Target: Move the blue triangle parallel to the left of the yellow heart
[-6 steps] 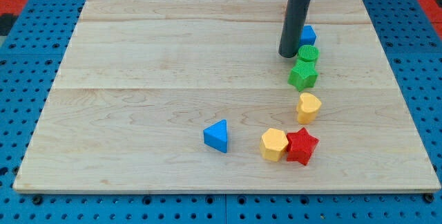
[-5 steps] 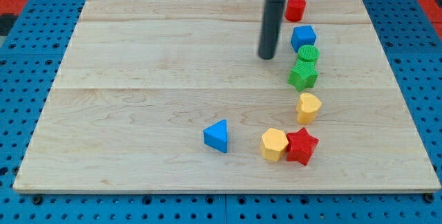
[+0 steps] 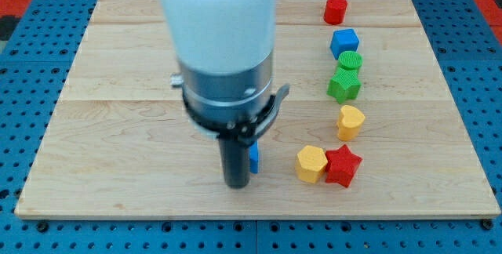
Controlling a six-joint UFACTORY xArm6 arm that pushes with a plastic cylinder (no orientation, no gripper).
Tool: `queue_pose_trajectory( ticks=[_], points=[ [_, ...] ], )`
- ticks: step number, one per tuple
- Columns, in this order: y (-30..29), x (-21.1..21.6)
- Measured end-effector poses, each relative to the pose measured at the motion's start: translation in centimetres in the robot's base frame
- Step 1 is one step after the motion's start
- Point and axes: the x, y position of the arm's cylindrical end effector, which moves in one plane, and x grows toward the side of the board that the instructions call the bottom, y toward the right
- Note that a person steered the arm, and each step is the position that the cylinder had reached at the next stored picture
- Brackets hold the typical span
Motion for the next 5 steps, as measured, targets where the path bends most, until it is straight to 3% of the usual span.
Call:
queue_pose_trajectory(
  ticks=[1,2,3,5],
  points=[
    [-1.8,-5.4],
    [-0.5,-5.7],
    [-3.4,-2.9],
    [2.7,-4.2]
  ],
)
